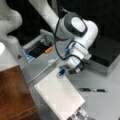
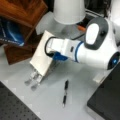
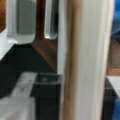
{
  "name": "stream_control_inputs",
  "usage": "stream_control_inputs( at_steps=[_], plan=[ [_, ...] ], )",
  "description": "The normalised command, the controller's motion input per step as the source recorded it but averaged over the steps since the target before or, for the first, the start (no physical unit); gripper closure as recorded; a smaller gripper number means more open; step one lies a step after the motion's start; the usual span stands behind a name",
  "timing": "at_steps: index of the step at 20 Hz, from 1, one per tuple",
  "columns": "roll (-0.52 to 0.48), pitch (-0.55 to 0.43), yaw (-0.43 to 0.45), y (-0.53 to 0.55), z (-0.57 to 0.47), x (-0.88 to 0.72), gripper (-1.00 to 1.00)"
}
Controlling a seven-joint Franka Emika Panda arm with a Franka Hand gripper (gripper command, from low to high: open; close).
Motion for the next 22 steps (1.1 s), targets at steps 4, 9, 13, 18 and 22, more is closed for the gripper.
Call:
stream_control_inputs(
  at_steps=[4, 9, 13, 18, 22],
  plan=[
    [0.002, -0.045, -0.199, 0.10, -0.06, 0.15, -1.00],
    [0.004, -0.045, -0.197, 0.10, -0.09, 0.10, -1.00],
    [0.007, -0.052, -0.200, 0.13, -0.13, 0.08, -1.00],
    [0.016, -0.048, -0.206, 0.15, -0.11, 0.06, -1.00],
    [0.047, -0.027, -0.233, 0.19, 0.00, 0.02, -1.00]
  ],
)
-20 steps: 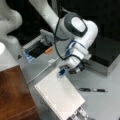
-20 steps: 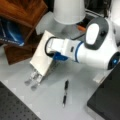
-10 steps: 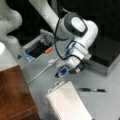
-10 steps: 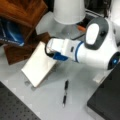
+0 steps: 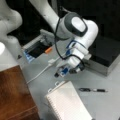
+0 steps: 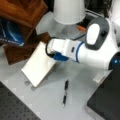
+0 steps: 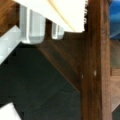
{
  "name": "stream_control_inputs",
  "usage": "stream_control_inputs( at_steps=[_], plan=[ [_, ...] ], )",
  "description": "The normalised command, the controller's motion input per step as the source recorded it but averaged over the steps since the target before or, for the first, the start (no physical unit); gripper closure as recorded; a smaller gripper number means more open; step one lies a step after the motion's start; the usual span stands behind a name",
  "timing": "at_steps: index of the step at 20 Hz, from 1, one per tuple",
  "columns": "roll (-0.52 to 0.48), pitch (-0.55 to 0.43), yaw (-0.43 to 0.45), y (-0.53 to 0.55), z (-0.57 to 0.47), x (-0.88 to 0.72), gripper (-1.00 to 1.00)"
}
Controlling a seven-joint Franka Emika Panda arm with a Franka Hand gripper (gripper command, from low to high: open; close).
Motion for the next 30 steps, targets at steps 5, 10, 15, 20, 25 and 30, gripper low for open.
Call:
stream_control_inputs(
  at_steps=[5, 10, 15, 20, 25, 30],
  plan=[
    [0.127, -0.020, -0.280, 0.28, 0.16, -0.12, -1.00],
    [0.280, -0.078, -0.295, 0.18, 0.23, -0.18, -1.00],
    [0.496, -0.191, -0.332, 0.05, 0.22, -0.43, -1.00],
    [0.574, -0.275, -0.229, -0.04, 0.09, -0.67, -1.00],
    [0.545, -0.355, -0.112, -0.06, -0.11, -0.84, -1.00],
    [0.495, -0.410, -0.065, 0.08, -0.21, -0.99, -1.00]
  ],
)
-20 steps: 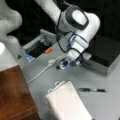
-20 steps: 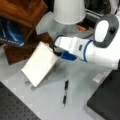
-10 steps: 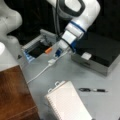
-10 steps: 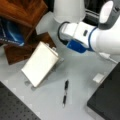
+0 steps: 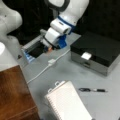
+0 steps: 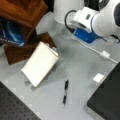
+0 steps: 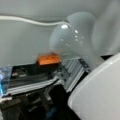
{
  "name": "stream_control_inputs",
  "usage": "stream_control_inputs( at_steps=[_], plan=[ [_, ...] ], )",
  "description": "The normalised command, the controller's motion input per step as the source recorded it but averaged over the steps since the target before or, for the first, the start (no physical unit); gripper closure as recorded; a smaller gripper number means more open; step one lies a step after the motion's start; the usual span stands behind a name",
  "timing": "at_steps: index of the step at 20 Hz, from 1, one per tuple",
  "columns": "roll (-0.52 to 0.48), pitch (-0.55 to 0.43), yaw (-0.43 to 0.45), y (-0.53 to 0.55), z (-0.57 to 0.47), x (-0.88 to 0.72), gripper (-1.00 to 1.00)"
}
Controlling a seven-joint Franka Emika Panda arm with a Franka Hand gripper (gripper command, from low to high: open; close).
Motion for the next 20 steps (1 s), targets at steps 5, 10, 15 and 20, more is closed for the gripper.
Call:
stream_control_inputs(
  at_steps=[5, 10, 15, 20],
  plan=[
    [0.473, -0.481, -0.035, 0.17, -0.31, -0.97, -1.00],
    [0.382, -0.467, 0.024, 0.14, -0.26, -0.82, -1.00],
    [0.291, -0.404, 0.073, -0.03, -0.15, -0.49, -1.00],
    [0.194, -0.272, 0.056, -0.03, -0.13, -0.22, -1.00]
  ],
)
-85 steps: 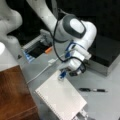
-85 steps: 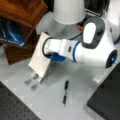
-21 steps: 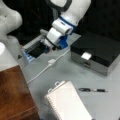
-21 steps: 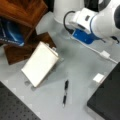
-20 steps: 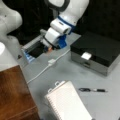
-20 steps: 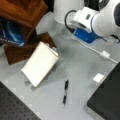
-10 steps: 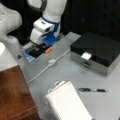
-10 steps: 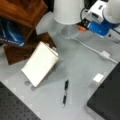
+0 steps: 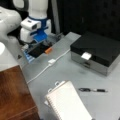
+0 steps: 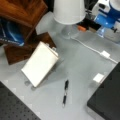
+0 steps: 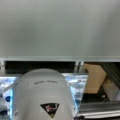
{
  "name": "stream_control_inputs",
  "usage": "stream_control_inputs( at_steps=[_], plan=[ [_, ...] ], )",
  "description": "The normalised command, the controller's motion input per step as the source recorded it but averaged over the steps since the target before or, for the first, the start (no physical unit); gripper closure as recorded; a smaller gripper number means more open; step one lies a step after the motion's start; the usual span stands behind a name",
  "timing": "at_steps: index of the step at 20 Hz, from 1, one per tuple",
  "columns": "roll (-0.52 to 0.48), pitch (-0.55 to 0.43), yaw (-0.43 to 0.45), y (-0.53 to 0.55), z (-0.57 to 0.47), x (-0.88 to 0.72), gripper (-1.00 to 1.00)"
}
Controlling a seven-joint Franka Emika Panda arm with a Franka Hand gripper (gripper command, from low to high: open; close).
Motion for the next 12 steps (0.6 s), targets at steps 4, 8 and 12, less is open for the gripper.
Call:
stream_control_inputs(
  at_steps=[4, 8, 12],
  plan=[
    [0.186, -0.191, 0.029, 0.06, -0.14, -0.06, -1.00],
    [0.187, -0.144, -0.008, 0.11, -0.17, -0.04, 1.00],
    [0.179, -0.109, -0.036, 0.22, -0.20, -0.02, 1.00]
  ],
)
